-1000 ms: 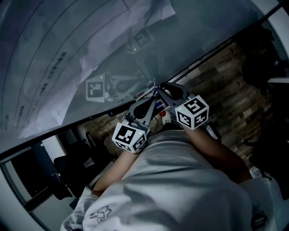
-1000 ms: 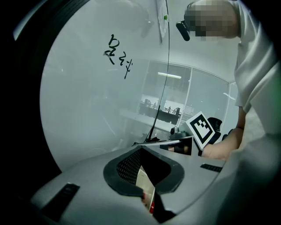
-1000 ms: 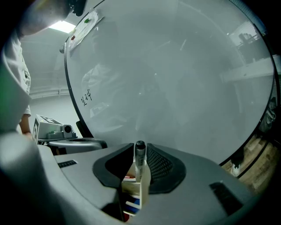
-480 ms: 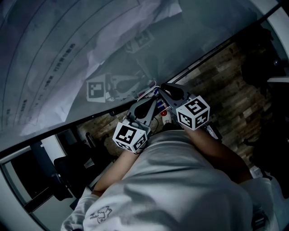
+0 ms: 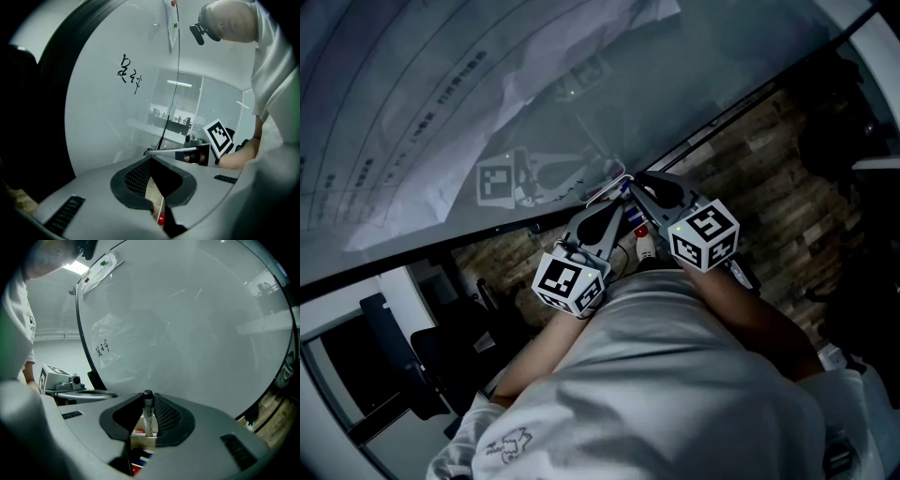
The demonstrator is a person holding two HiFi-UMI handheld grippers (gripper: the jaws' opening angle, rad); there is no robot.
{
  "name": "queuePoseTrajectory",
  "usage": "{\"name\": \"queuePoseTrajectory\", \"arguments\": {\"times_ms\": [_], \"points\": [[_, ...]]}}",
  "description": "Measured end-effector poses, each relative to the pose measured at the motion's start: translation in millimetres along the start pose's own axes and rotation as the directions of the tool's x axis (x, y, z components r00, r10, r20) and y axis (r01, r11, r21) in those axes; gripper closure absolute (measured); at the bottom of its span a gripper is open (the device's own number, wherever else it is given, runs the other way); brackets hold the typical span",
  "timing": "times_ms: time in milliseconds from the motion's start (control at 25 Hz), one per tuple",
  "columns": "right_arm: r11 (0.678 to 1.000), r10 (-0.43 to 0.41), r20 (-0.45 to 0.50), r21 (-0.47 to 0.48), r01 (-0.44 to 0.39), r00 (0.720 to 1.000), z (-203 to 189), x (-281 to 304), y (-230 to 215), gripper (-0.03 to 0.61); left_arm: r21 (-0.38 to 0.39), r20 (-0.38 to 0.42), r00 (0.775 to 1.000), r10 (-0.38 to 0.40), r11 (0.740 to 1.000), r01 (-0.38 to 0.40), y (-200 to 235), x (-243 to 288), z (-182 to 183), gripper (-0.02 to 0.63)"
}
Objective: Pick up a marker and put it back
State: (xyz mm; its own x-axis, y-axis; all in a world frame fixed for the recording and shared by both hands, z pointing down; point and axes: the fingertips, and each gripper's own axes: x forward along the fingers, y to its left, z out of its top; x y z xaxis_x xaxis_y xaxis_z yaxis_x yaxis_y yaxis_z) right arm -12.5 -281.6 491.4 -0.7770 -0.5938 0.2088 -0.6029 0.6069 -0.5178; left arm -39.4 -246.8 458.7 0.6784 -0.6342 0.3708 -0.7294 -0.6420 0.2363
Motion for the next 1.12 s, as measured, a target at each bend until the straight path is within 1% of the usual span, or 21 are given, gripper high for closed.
{"name": "queuePoseTrajectory", "arguments": {"times_ms": [200,480,760,920,1120], "points": [[1.000,-0.011,0.014,-0.013,0.011,1.000,4.2,-3.1,4.3,0.502,0.011,0.016,1.000,-0.007,1.000,0.007,-1.8,-5.8,4.3,0.609],[0.997,-0.038,0.049,-0.068,0.041,0.998,18.9,-10.5,14.5,0.502,0.033,0.039,0.999,-0.028,0.999,0.026,-6.0,-14.8,10.6,0.609],[0.993,-0.069,0.081,-0.088,0.076,0.994,32.8,-23.4,23.8,0.502,0.065,0.089,0.994,-0.065,0.996,0.059,-13.9,-24.1,26.0,0.609],[0.988,-0.082,0.099,-0.120,0.094,0.992,42.9,-30.4,32.5,0.502,0.080,0.118,0.989,-0.090,0.994,0.081,-17.7,-29.3,34.8,0.609],[0.978,-0.096,0.124,-0.171,0.117,0.988,51.1,-41.2,49.5,0.502,0.104,0.137,0.981,-0.139,0.987,0.125,-25.4,-38.7,38.3,0.609]]}}
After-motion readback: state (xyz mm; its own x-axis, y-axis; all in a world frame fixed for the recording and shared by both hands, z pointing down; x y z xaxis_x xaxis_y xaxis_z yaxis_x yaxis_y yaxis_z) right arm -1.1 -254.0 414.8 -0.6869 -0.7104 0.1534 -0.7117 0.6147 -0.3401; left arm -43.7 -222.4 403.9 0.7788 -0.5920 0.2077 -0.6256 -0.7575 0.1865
